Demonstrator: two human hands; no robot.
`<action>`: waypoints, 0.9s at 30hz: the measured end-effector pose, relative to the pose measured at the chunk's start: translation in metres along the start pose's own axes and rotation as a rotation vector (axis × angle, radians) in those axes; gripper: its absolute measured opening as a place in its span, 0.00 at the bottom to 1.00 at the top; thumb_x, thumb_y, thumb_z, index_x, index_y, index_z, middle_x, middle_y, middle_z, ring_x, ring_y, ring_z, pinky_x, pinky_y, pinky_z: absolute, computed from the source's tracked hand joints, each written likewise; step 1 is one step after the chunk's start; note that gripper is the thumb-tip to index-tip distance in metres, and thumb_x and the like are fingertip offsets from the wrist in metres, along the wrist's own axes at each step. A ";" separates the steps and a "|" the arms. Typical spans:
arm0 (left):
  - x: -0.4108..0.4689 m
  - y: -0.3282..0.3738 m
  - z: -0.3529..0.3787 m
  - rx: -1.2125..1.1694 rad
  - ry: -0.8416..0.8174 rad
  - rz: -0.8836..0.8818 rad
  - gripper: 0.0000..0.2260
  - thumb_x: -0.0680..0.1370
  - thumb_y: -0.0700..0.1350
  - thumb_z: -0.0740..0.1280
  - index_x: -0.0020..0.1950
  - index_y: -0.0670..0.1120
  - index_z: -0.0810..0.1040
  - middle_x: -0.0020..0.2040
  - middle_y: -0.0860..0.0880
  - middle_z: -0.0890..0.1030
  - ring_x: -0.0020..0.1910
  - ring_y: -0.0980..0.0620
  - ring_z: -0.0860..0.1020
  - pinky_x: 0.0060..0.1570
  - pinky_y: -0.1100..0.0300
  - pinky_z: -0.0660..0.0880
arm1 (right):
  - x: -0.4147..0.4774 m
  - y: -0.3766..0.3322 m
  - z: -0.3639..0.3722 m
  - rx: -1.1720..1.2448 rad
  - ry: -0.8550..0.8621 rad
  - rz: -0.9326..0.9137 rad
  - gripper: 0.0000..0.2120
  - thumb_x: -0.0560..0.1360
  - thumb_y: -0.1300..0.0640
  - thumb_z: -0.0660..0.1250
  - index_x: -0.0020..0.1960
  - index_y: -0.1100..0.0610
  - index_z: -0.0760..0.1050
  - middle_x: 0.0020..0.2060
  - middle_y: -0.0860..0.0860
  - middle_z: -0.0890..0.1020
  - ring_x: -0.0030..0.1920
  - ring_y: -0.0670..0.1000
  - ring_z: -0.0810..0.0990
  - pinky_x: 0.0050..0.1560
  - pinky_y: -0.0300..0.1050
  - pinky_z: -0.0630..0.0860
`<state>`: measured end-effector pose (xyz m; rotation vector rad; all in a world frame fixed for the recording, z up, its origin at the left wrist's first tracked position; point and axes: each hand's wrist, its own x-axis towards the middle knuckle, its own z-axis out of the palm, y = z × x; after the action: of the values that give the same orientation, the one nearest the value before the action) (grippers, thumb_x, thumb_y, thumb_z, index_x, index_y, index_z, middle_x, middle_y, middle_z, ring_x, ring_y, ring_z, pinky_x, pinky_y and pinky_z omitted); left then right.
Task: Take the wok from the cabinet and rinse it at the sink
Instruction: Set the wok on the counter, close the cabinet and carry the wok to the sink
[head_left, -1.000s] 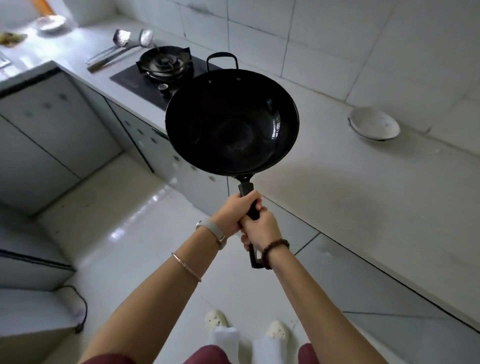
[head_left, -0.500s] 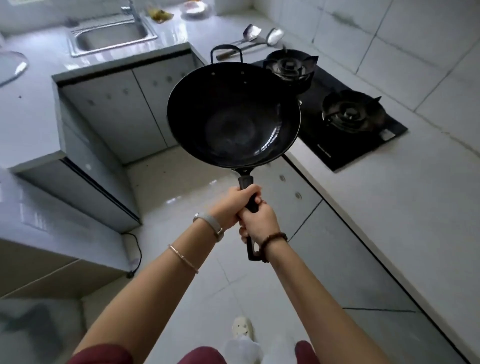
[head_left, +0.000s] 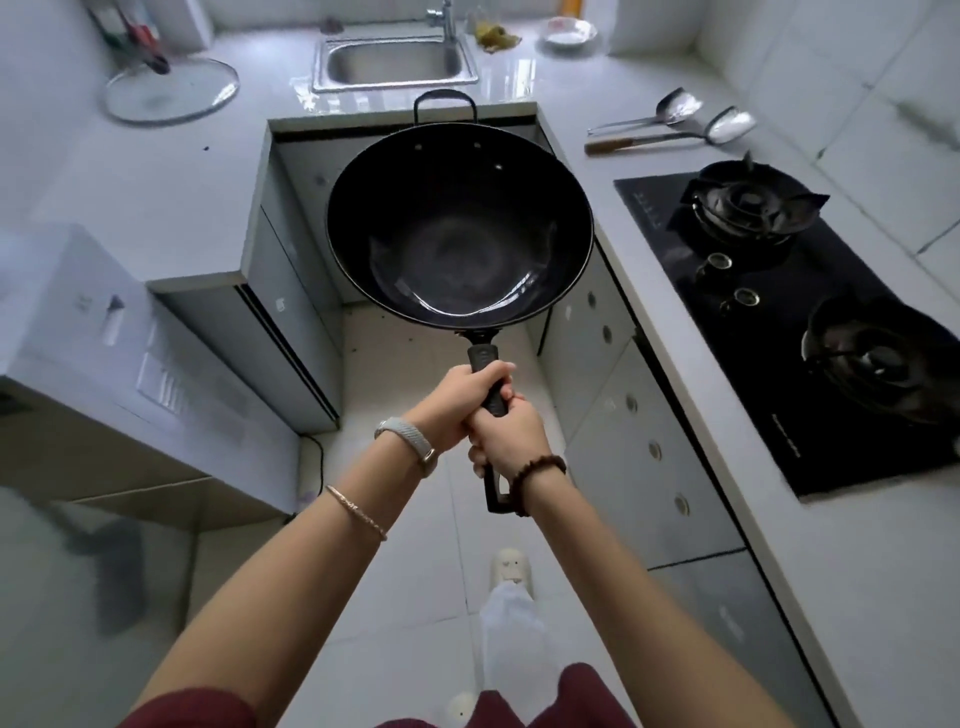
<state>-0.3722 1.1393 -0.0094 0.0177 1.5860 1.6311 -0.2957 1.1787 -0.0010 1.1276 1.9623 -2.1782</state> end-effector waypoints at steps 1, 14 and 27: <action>0.009 0.006 -0.001 -0.024 0.017 0.008 0.14 0.78 0.43 0.65 0.33 0.44 0.70 0.26 0.52 0.73 0.32 0.50 0.73 0.36 0.58 0.70 | 0.011 -0.006 0.000 -0.010 -0.017 -0.006 0.07 0.72 0.64 0.61 0.38 0.58 0.65 0.23 0.52 0.68 0.19 0.49 0.66 0.22 0.39 0.67; 0.113 0.082 -0.024 -0.236 0.211 0.047 0.12 0.77 0.42 0.65 0.34 0.44 0.71 0.25 0.52 0.73 0.31 0.50 0.73 0.39 0.57 0.67 | 0.134 -0.086 0.008 -0.139 -0.204 -0.028 0.05 0.73 0.63 0.62 0.41 0.59 0.66 0.26 0.55 0.70 0.18 0.49 0.68 0.21 0.38 0.68; 0.227 0.176 -0.103 -0.237 0.290 0.077 0.13 0.78 0.42 0.64 0.33 0.43 0.71 0.24 0.52 0.73 0.30 0.51 0.73 0.36 0.58 0.71 | 0.273 -0.163 0.076 -0.169 -0.280 -0.077 0.08 0.72 0.63 0.64 0.37 0.57 0.66 0.25 0.54 0.70 0.18 0.49 0.68 0.23 0.39 0.68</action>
<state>-0.6691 1.2077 -0.0027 -0.2976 1.6083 1.9422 -0.6094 1.2706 0.0015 0.6934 2.0438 -2.0243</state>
